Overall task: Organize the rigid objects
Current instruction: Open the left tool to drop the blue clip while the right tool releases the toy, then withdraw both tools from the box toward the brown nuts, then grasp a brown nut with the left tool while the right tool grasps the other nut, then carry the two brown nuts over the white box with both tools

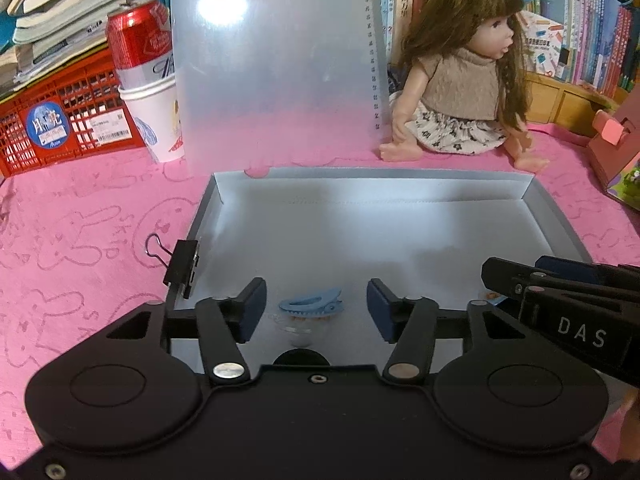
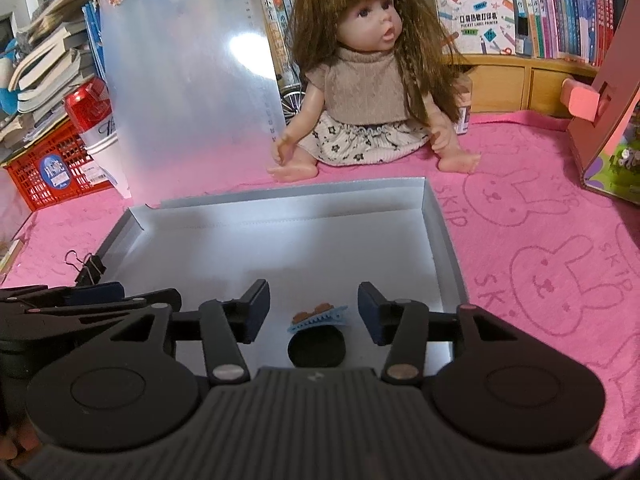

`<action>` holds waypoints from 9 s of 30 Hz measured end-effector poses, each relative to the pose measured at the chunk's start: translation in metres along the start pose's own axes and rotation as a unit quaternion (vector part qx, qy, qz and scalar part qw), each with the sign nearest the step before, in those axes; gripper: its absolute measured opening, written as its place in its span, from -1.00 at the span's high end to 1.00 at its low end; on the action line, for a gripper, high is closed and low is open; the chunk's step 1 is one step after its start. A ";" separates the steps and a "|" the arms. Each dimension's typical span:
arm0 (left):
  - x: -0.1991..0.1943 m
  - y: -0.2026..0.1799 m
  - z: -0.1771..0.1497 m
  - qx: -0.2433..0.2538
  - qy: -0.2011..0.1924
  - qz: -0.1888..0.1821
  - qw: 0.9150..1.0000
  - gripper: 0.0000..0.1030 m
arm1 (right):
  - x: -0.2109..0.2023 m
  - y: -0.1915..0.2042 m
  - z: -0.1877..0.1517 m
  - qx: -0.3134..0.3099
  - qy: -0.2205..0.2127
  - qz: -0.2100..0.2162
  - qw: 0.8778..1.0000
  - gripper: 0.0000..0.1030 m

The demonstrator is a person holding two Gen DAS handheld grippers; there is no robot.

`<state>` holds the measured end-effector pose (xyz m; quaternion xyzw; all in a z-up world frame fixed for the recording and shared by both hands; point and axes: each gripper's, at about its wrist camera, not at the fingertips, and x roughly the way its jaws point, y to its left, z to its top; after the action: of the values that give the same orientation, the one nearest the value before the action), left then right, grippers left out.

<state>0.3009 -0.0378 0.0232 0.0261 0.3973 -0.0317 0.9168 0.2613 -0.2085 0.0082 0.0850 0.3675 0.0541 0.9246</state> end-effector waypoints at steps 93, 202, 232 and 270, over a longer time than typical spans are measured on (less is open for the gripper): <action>-0.165 -0.005 -0.205 0.036 -0.072 -0.063 0.995 0.67 | -0.135 -0.045 -0.131 -0.137 -0.067 0.034 0.988 0.57; -0.021 0.025 0.017 -0.048 -0.018 -0.017 0.999 0.68 | -0.029 -0.014 0.013 0.027 -0.017 0.045 0.998 0.57; 0.036 0.012 0.025 -0.026 0.011 0.010 1.000 0.68 | 0.033 -0.007 0.021 0.007 0.029 0.019 0.999 0.57; 0.034 0.011 0.021 -0.015 0.005 0.014 1.000 0.28 | 0.026 -0.010 0.017 0.013 0.003 0.013 1.000 0.10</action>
<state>0.3402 -0.0300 0.0136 0.0176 0.4020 -0.0130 0.9154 0.2923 -0.2159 0.0010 0.1020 0.3700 0.0618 0.9213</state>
